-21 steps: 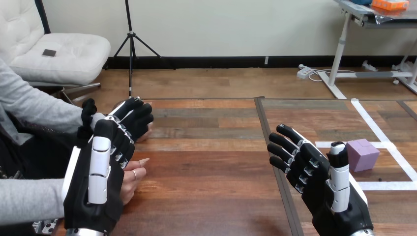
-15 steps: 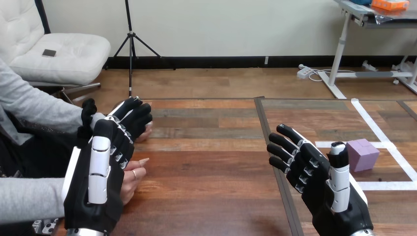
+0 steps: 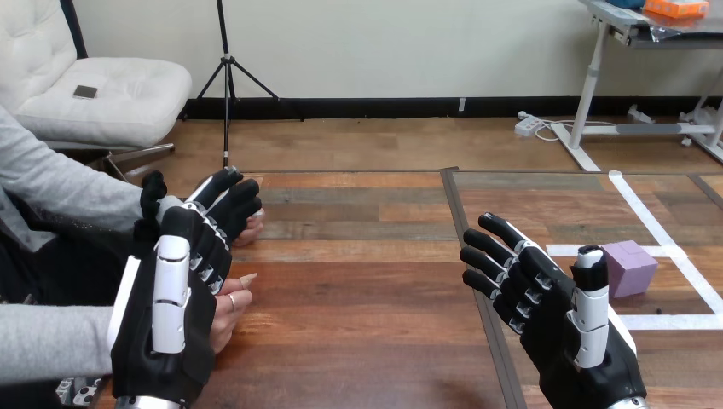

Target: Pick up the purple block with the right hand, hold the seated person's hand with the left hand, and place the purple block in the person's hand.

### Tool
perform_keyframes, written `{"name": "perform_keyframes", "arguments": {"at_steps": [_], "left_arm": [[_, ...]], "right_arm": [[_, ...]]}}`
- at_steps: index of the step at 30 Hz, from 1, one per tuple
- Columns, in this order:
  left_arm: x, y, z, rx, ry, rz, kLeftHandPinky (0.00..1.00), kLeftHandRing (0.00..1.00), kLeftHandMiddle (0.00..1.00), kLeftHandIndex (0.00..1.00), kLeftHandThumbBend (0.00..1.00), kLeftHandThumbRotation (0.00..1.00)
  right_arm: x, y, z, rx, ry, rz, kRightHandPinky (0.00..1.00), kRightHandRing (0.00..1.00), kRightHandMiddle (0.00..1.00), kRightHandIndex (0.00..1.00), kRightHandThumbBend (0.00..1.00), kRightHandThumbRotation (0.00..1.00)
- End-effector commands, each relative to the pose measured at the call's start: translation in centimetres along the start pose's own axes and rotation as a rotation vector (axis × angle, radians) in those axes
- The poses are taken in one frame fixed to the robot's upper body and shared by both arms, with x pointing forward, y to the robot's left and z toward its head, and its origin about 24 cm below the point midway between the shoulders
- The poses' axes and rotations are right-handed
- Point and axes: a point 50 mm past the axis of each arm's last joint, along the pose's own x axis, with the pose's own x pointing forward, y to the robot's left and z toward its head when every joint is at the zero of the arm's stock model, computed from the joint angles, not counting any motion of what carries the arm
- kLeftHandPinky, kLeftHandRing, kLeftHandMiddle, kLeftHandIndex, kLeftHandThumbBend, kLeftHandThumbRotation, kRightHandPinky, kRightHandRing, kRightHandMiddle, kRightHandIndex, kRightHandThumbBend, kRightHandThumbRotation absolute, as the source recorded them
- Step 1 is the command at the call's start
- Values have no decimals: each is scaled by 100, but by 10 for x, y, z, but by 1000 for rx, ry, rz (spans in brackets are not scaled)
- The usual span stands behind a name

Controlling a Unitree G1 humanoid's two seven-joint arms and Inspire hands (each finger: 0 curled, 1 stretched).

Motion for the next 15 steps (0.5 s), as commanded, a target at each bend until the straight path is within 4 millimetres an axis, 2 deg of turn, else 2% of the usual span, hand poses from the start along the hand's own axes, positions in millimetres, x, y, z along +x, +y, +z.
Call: {"name": "perform_keyframes", "arguments": {"at_steps": [1,15], "left_arm": [[9,-4,9,-11,-60,-14,97,87,84,85,52,96],[9,-3,10,-8,-45,-24,96,87,84,85,53,96]], "right_arm": [[13,4,16,-17,-89,28,91,91,90,91,100,100],[26,-5,22,-86,-110,37,92,91,90,91,100,100]]}}
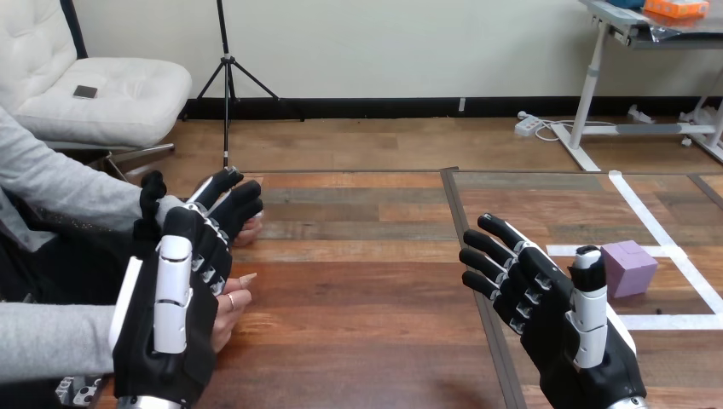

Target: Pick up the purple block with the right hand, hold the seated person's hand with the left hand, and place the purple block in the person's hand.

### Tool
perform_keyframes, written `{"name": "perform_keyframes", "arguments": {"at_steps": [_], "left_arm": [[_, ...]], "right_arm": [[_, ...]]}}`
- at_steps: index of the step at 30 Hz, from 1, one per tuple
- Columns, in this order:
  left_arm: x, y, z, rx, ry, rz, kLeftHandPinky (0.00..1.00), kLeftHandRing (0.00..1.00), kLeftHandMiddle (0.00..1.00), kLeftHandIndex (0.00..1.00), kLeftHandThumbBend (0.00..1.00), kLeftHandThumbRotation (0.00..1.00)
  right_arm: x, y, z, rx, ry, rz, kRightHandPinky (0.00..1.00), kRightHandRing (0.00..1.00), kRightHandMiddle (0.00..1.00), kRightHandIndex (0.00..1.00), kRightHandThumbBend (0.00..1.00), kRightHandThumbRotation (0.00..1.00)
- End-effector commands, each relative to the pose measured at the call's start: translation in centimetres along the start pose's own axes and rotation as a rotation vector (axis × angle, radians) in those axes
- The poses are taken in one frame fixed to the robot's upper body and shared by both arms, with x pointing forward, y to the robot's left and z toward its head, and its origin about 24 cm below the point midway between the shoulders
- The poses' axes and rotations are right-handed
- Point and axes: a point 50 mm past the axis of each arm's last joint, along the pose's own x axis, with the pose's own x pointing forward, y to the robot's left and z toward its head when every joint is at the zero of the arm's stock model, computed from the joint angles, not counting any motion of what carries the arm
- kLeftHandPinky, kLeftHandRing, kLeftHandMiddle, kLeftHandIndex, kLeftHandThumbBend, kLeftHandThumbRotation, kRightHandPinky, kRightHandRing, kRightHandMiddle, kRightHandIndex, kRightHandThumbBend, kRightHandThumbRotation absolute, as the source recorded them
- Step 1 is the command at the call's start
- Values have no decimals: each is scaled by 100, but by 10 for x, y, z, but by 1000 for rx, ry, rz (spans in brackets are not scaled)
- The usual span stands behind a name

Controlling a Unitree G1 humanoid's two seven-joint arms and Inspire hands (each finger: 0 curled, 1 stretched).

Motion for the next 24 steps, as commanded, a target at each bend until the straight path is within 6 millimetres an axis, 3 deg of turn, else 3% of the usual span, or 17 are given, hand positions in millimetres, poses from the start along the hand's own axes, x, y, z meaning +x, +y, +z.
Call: {"name": "perform_keyframes", "arguments": {"at_steps": [1,24], "left_arm": [[9,-3,12,-2,-69,-23,96,87,84,85,53,96],[10,-2,12,2,-74,-28,94,87,83,84,52,95]], "right_arm": [[25,-5,22,-67,-114,34,92,91,90,91,100,100],[59,-43,45,-210,-87,-67,96,94,92,93,100,100]]}}
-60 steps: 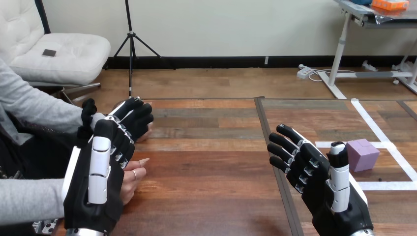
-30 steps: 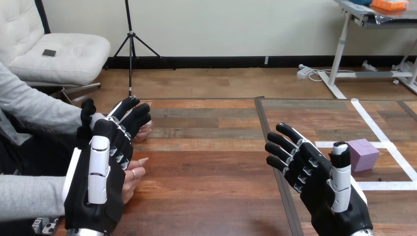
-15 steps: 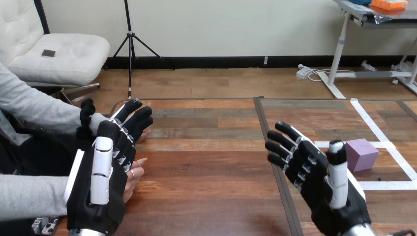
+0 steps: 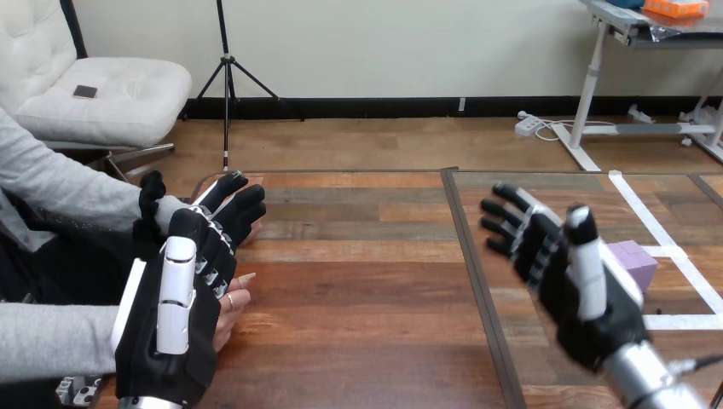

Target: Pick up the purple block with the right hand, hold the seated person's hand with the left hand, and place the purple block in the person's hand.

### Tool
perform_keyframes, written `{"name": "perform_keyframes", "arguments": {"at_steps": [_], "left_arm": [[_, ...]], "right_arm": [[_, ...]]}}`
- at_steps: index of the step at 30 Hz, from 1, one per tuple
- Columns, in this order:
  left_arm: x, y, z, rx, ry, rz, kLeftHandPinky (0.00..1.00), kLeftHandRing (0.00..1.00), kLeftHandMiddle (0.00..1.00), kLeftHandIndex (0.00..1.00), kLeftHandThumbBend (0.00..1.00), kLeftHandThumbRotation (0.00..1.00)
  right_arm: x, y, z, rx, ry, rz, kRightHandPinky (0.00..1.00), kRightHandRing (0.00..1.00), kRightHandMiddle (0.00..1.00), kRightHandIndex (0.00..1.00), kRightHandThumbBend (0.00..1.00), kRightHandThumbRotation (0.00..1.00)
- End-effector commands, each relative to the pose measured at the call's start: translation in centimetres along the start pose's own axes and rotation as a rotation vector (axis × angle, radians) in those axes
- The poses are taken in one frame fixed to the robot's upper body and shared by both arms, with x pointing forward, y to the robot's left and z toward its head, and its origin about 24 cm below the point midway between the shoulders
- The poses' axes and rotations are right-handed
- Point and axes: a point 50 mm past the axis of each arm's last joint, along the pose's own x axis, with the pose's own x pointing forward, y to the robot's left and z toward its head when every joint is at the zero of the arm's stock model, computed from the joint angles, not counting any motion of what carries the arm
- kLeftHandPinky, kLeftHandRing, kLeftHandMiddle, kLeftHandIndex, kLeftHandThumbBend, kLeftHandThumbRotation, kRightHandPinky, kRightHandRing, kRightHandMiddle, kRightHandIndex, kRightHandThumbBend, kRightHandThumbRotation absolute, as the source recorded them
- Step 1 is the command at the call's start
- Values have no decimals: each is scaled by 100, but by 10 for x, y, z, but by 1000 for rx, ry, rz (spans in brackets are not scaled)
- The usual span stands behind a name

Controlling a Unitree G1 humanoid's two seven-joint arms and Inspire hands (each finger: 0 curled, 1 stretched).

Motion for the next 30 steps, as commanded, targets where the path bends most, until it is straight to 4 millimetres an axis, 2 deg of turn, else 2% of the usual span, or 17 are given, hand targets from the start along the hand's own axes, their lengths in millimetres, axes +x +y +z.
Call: {"name": "perform_keyframes", "arguments": {"at_steps": [1,13,26,30], "left_arm": [[10,-2,13,4,-80,-23,95,86,83,84,52,95],[10,-2,13,7,-79,-20,96,87,83,84,53,95],[11,-2,14,7,-76,-30,97,87,83,84,54,95],[11,-2,14,7,-80,-30,98,87,83,84,54,95]], "right_arm": [[25,-18,30,-79,-93,-30,96,94,92,93,100,100],[46,-44,44,-153,-106,-89,98,94,92,92,100,100],[68,-73,57,-279,-104,-184,95,93,91,91,100,100],[73,-82,60,-326,-97,-219,93,92,90,90,100,97]]}}
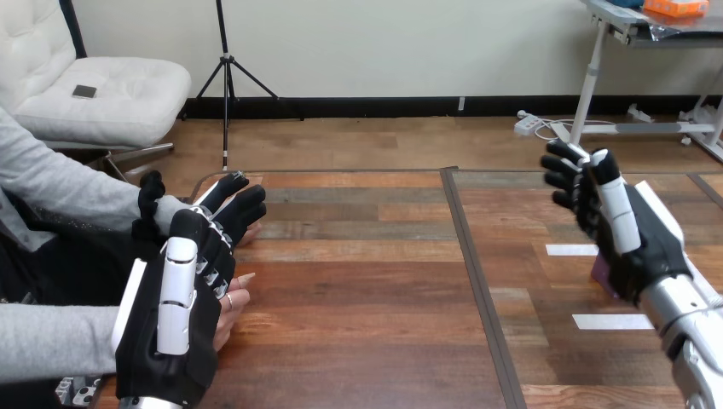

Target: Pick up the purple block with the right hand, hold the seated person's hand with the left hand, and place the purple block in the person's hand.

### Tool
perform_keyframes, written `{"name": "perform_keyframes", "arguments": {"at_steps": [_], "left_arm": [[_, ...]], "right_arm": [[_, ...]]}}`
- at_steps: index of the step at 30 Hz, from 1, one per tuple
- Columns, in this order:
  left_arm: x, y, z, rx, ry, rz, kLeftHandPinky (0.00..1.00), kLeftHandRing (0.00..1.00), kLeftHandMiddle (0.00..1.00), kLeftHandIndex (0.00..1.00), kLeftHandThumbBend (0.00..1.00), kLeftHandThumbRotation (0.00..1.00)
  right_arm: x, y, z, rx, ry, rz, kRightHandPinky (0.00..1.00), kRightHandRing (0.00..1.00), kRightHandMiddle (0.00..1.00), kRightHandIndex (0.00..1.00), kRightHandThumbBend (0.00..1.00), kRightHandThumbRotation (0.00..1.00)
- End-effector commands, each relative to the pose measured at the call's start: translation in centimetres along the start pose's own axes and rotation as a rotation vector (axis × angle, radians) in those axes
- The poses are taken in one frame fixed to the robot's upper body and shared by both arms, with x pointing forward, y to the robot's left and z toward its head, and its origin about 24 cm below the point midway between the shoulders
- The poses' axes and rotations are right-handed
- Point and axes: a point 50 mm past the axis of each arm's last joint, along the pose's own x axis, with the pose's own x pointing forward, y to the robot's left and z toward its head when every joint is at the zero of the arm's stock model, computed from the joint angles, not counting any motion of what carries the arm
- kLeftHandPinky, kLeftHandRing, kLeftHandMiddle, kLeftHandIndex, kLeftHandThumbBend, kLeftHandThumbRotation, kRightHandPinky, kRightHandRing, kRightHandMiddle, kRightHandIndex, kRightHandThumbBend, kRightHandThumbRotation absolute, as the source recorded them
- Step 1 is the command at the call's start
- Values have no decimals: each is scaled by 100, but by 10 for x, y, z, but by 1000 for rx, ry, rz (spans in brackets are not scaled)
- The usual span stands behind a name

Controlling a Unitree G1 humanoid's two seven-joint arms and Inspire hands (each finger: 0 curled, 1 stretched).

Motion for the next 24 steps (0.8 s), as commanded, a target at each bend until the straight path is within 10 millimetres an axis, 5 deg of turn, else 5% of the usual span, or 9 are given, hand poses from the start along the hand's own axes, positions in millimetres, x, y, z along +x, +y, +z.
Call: {"name": "perform_keyframes", "arguments": {"at_steps": [1,24], "left_arm": [[11,-2,14,7,-82,-27,98,87,83,84,53,95],[9,-1,15,16,-81,-26,93,86,82,83,53,95]], "right_arm": [[32,-26,40,-102,-129,-87,92,92,90,89,100,96],[49,-57,41,-353,54,-271,83,88,89,88,91,87]]}}
